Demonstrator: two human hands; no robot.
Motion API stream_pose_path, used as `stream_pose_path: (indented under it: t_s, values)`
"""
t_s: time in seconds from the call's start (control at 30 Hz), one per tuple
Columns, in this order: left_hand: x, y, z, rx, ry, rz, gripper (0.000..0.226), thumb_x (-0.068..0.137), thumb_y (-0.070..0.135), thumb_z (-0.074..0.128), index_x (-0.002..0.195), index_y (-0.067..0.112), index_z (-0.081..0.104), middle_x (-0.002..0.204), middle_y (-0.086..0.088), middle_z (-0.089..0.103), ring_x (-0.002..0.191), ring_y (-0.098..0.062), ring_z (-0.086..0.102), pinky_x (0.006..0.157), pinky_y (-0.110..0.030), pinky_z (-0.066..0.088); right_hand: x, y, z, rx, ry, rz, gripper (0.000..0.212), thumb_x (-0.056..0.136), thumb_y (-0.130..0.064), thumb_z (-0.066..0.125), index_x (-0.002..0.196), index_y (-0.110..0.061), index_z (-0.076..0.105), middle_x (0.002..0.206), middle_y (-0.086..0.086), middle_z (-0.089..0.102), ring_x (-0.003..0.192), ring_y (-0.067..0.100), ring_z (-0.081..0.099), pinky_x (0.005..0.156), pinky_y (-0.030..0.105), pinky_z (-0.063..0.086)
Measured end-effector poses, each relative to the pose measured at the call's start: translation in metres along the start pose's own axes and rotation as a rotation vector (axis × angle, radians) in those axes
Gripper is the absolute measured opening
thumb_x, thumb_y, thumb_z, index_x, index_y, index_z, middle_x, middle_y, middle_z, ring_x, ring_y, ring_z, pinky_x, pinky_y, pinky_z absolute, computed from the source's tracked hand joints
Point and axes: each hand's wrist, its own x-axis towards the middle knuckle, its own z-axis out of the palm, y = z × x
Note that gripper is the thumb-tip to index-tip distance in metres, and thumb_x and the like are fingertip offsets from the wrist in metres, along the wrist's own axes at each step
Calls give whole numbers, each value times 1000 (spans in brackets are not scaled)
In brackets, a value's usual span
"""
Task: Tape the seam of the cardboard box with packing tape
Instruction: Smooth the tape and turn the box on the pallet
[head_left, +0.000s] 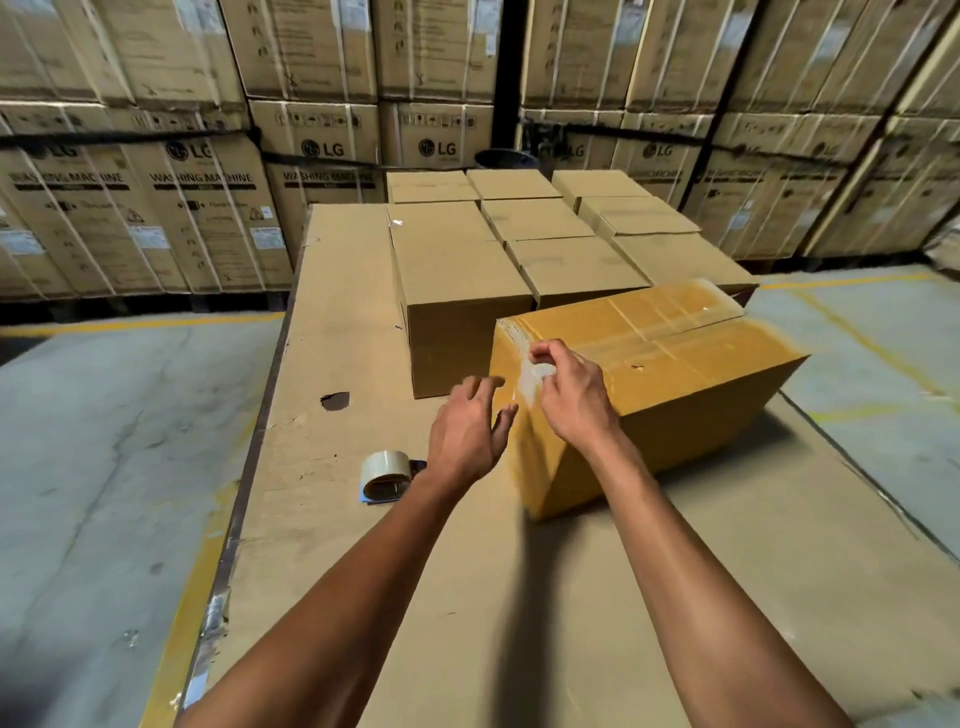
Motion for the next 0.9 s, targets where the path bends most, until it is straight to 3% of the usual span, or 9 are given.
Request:
stream_pose_path:
  t_s: [0.07, 0.13, 0.23, 0.37, 0.47, 0.57, 0.67, 0.9]
  values:
    - [2, 22, 0, 19, 18, 51, 50, 112, 55, 47, 149, 22, 55, 142, -5, 62, 126, -27, 59, 96, -47, 57, -4, 24, -16, -91, 19, -36, 44, 100, 1, 53, 140, -14, 57, 137, 11, 68, 119, 29, 67, 99, 41, 59]
    - [3, 46, 5, 71, 31, 108, 56, 111, 60, 42, 152, 23, 53, 148, -4, 59, 130, -26, 57, 101, -48, 55, -8, 51, -34, -165, -20, -48, 44, 101, -7, 55, 145, -15, 55, 143, 11, 65, 127, 31, 64, 110, 48, 53]
    - [5, 81, 18, 170, 6, 194, 64, 109, 66, 40, 158, 25, 48, 157, -4, 54, 139, -25, 52, 110, -49, 49, -8, 95, -62, -272, -110, -94, 48, 104, -22, 52, 153, -22, 51, 157, 5, 56, 149, 25, 48, 130, 57, 23]
    - [9, 120, 44, 314, -27, 229, 71, 105, 69, 50, 160, 25, 44, 162, -6, 52, 146, -28, 50, 118, -50, 42, -9, 157, -98, -399, -245, -114, 64, 105, -46, 50, 165, -31, 32, 177, -2, 23, 165, 21, 14, 131, 63, -1]
    - [9, 139, 61, 386, -41, 161, 67, 103, 60, 62, 159, 28, 43, 166, -6, 49, 150, -29, 48, 118, -50, 41, -6, 201, -116, -511, -280, -103, 83, 100, -67, 51, 169, -30, 23, 179, -4, 10, 167, 24, 1, 130, 60, -8]
    - [5, 142, 64, 392, -29, 98, 55, 103, 45, 70, 152, 29, 51, 160, -6, 55, 145, -29, 53, 115, -46, 44, -2, 225, -119, -566, -271, -95, 82, 104, -55, 56, 170, -28, 17, 180, 5, 10, 166, 28, 3, 133, 59, 0]
    - [3, 142, 63, 431, -30, 97, 53, 103, 39, 71, 152, 27, 54, 157, -8, 60, 144, -31, 57, 116, -46, 47, 1, 232, -107, -540, -234, -108, 70, 110, -41, 48, 170, -30, 12, 179, 8, 9, 166, 30, 3, 134, 56, 5]
    - [11, 120, 59, 485, -14, -1, 56, 112, 31, 58, 165, 29, 44, 170, -6, 46, 158, -31, 43, 127, -48, 37, 12, 209, -73, -558, -165, -141, 61, 115, -30, 37, 170, -30, 9, 179, 12, 9, 166, 35, 6, 134, 55, 4]
